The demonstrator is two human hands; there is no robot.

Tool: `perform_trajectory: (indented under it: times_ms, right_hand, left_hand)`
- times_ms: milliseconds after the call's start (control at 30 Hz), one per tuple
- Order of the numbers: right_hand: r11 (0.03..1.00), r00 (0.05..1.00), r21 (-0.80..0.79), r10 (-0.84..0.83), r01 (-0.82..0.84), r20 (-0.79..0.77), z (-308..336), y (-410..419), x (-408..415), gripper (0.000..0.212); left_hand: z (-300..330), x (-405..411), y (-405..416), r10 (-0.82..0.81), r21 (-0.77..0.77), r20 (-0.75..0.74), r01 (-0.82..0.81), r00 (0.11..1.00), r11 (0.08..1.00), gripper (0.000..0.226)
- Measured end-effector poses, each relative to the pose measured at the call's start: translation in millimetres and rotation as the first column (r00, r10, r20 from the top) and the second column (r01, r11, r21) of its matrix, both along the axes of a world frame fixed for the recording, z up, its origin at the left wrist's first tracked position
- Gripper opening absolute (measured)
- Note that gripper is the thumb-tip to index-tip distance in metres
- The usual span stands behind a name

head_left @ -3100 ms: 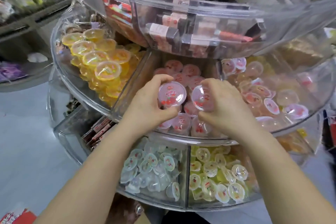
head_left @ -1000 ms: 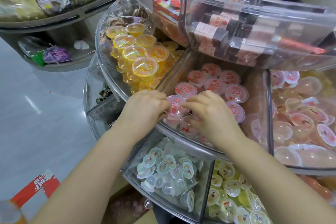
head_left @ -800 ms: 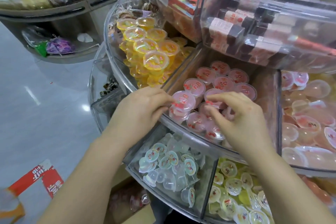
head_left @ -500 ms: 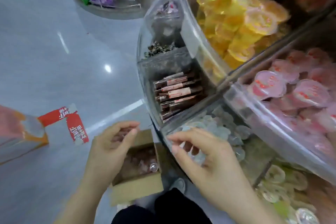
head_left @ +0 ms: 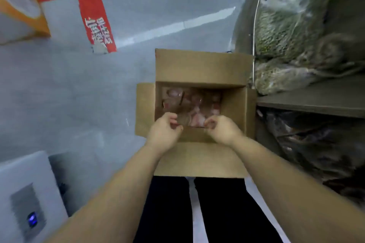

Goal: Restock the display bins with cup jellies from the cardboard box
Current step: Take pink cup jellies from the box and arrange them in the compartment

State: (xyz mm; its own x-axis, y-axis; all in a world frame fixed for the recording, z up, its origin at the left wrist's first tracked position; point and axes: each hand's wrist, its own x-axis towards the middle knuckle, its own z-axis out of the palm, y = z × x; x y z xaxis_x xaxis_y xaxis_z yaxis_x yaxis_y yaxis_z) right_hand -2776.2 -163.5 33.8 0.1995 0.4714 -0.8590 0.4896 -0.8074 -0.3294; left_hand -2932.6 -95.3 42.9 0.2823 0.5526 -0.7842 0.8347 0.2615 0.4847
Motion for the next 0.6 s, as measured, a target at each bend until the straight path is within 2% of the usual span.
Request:
perform_trajectory:
  times_ms: [100,200,267,333,400,467,500,533,600]
  right_hand:
    - [0.989,0.991,-0.06,0.136,-0.135,0.016,-81,11,3,0.033]
    - [0.934,0.935,-0.155,0.34,-0.323,0.097,-142,12,7,0.052]
    - [0.909,0.919,-0.214,0.384,-0.359,0.088,-172,9,10,0.066]
    - [0.907,0.911,-0.212,0.394,-0.363,0.125,-193,4,11,0.073]
    - [0.907,0.885,-0.149,0.417,-0.393,0.207,-204,0,13,0.071]
    - [0.911,0.881,-0.074,0.412,-0.406,0.234,-207,-2,14,0.066]
    - [0.938,0.914,-0.054,0.346,-0.343,0.213,-204,-2,15,0.061]
    - [0.972,0.956,-0.033,0.235,-0.233,0.176,-197,-1,15,0.056]
    - [0.999,0.993,0.044,-0.036,0.031,0.113,-175,0,15,0.044]
  left_hand:
    - [-69,26,13,-0.288,0.083,-0.114,0.298,0.951,0.951,0.05]
    - [-129,45,24,-0.517,0.115,-0.363,0.588,0.775,0.801,0.051]
    - [-167,51,31,-0.554,0.064,-0.499,0.666,0.667,0.743,0.046]
    - [-198,52,31,-0.551,0.006,-0.573,0.675,0.607,0.738,0.044]
    - [-215,52,26,-0.542,0.014,-0.612,0.693,0.576,0.721,0.041]
    - [-221,51,24,-0.509,0.062,-0.61,0.677,0.607,0.733,0.036]
    - [-219,50,23,-0.491,0.074,-0.58,0.642,0.65,0.763,0.034]
    - [-213,48,23,-0.45,0.078,-0.534,0.572,0.716,0.817,0.032]
    - [-193,44,21,-0.25,0.064,-0.391,0.298,0.886,0.952,0.034]
